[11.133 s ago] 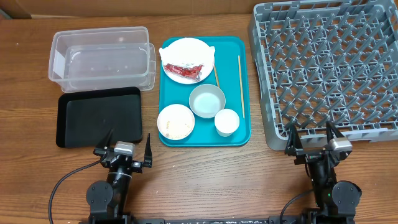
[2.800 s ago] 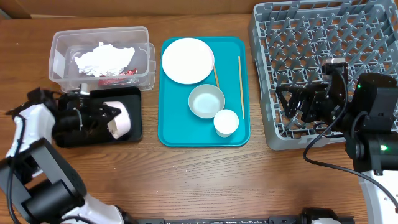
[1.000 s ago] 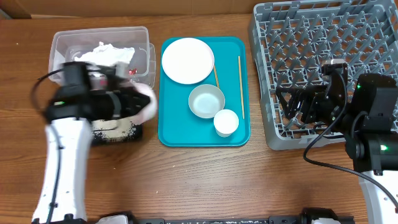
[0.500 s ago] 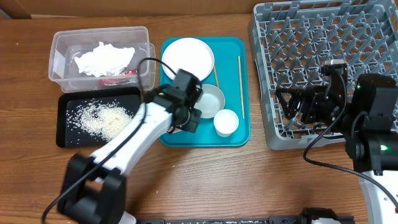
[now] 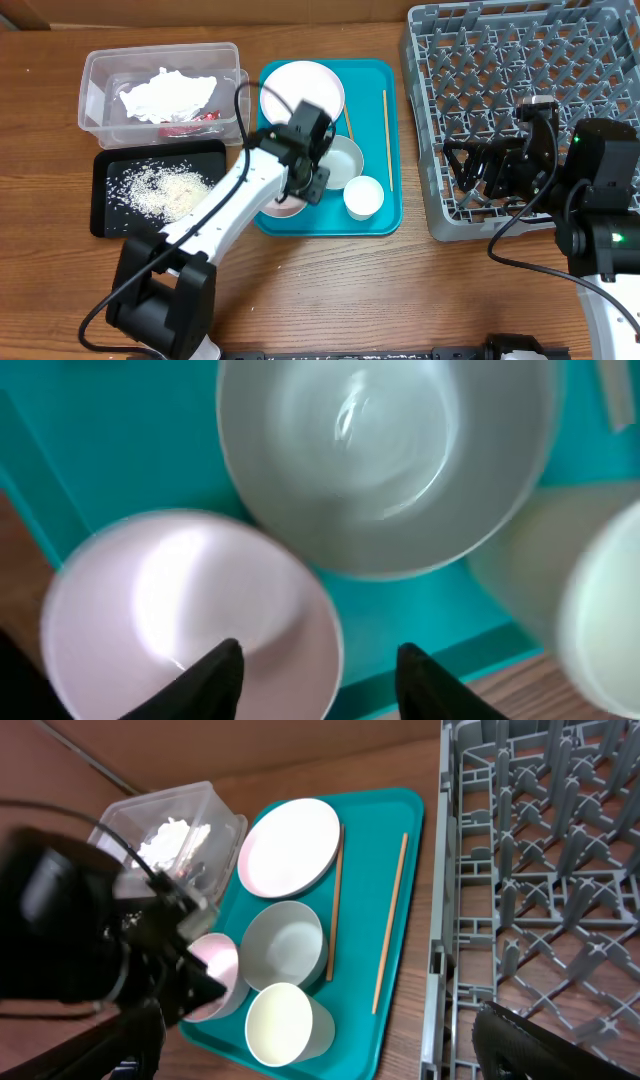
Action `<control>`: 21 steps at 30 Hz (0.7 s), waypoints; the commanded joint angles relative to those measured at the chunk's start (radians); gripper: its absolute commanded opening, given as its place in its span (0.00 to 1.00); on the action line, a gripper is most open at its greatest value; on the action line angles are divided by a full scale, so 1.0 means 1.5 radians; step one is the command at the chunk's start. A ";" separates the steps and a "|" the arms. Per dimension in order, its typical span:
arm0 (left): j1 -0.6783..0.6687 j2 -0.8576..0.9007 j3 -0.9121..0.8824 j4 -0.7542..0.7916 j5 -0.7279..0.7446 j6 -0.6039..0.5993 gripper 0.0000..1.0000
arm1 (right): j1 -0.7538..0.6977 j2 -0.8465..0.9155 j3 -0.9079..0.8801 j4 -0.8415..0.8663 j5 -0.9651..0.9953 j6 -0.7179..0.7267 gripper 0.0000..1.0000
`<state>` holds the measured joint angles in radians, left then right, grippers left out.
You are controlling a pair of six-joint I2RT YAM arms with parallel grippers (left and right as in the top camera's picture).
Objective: Sort waste into correct bins and load items into the dishwasher
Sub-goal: 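Return the pink bowl to the teal tray with the left gripper, then grasp the white cup with the left gripper and lift it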
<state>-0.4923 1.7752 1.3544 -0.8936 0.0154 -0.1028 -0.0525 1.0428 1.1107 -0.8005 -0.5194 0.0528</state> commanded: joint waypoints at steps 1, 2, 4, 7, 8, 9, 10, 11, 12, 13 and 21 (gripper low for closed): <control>-0.004 -0.016 0.075 -0.002 0.071 0.067 0.65 | -0.001 -0.001 0.014 0.004 0.002 0.003 1.00; -0.004 -0.016 0.082 0.006 0.099 0.091 0.69 | -0.001 -0.001 0.014 0.004 0.002 0.003 1.00; -0.005 -0.015 0.081 0.028 0.142 0.131 0.75 | -0.001 -0.001 0.014 0.004 0.002 0.003 1.00; -0.019 0.001 0.081 0.035 0.165 0.176 0.75 | -0.001 -0.001 0.014 0.004 0.002 0.003 1.00; -0.035 0.016 0.081 0.034 0.160 0.198 0.75 | -0.001 -0.001 0.014 0.004 0.002 0.003 1.00; -0.044 0.024 0.081 0.034 0.158 0.205 0.75 | -0.001 -0.001 0.014 0.004 0.002 0.003 1.00; -0.053 0.033 0.081 0.035 0.151 0.209 0.75 | -0.001 -0.001 0.014 0.004 0.002 0.003 1.00; -0.063 0.042 0.081 0.035 0.138 0.208 0.74 | -0.001 -0.001 0.014 0.004 0.002 0.003 1.00; -0.072 0.050 0.081 0.035 0.122 0.208 0.74 | -0.001 -0.001 0.014 0.003 0.002 0.002 1.00; -0.081 0.057 0.081 0.035 0.109 0.208 0.73 | -0.001 -0.001 0.014 0.003 0.002 0.003 1.00; -0.099 0.086 0.081 0.036 0.050 0.192 0.54 | -0.001 -0.001 0.014 0.003 0.002 0.003 1.00</control>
<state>-0.6468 1.8919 1.4654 -0.8417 0.1364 0.1871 -0.0525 1.0428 1.1107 -0.8013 -0.5194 0.0528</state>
